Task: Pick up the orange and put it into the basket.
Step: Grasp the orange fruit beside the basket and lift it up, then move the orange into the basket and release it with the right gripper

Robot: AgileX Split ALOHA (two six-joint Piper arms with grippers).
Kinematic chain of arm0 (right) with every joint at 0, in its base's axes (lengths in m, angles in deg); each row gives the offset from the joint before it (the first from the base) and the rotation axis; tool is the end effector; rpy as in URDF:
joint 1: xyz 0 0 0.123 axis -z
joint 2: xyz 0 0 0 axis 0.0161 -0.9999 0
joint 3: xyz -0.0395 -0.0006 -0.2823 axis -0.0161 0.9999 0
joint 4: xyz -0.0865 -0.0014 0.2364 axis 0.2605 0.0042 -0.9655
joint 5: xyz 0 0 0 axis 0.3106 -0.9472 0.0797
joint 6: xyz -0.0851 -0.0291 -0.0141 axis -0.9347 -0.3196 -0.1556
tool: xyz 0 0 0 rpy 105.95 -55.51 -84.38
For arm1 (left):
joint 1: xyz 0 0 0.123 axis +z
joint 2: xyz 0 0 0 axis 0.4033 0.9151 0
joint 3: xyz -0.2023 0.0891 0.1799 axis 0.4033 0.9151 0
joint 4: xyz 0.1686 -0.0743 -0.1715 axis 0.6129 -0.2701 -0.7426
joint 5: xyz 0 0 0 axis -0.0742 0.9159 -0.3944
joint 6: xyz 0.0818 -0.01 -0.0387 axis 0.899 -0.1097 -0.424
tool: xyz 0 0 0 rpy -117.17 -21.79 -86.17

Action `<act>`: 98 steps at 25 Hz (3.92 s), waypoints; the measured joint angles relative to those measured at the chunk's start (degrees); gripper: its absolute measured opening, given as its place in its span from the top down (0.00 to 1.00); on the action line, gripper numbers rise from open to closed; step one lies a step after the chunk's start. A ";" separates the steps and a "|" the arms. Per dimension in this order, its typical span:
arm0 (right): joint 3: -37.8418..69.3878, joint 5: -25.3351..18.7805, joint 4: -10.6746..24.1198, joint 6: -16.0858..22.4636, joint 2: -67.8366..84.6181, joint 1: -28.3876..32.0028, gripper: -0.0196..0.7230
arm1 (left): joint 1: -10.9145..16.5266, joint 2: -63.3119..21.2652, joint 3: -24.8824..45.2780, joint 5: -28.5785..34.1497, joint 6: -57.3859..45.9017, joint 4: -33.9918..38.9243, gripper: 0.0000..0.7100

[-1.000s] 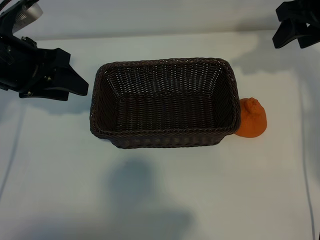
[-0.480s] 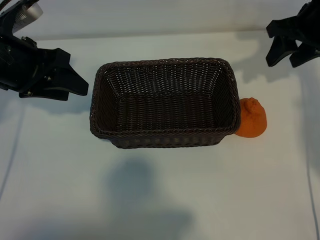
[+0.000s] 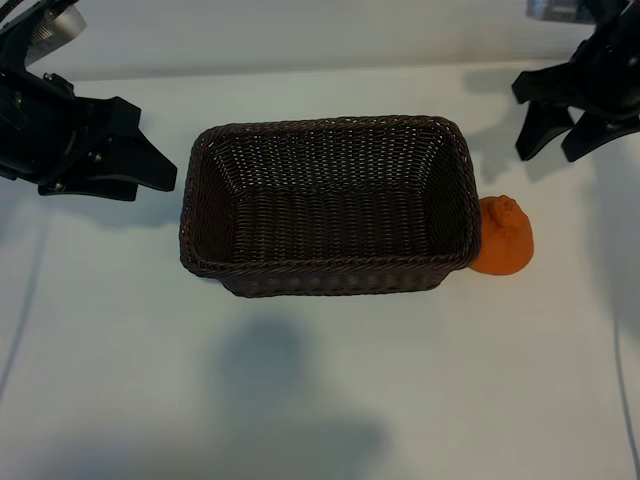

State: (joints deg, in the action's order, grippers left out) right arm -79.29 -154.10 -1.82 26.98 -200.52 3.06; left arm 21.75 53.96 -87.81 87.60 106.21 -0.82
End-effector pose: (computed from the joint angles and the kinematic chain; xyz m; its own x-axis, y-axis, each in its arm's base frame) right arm 0.3920 0.0141 0.2389 -0.9927 -0.0289 -0.1173 -0.0638 0.9499 0.3059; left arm 0.2890 -0.0582 0.2952 -0.9436 0.0027 -0.3312 0.1797 0.8441 -0.5051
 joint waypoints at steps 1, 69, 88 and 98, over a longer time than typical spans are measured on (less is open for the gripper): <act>0.00 0.00 0.56 0.00 -0.30 -0.44 0.27 | 0.00 0.00 0.00 -0.05 0.00 0.00 0.26; 6.32 6.40 -0.18 1.04 -7.38 -2.89 0.86 | 0.00 0.00 0.00 -0.58 1.10 -0.12 0.26; -3.44 -0.45 8.78 6.62 0.76 0.34 0.86 | 0.00 0.00 0.00 -0.42 1.38 -0.16 0.26; -3.49 -0.57 5.40 6.46 6.42 0.61 0.86 | 0.00 0.00 0.00 -0.42 1.38 -0.41 0.26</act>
State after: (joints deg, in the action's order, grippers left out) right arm -82.77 -154.68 3.59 33.44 -194.10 3.67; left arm 21.75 53.96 -87.81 87.19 107.59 -1.23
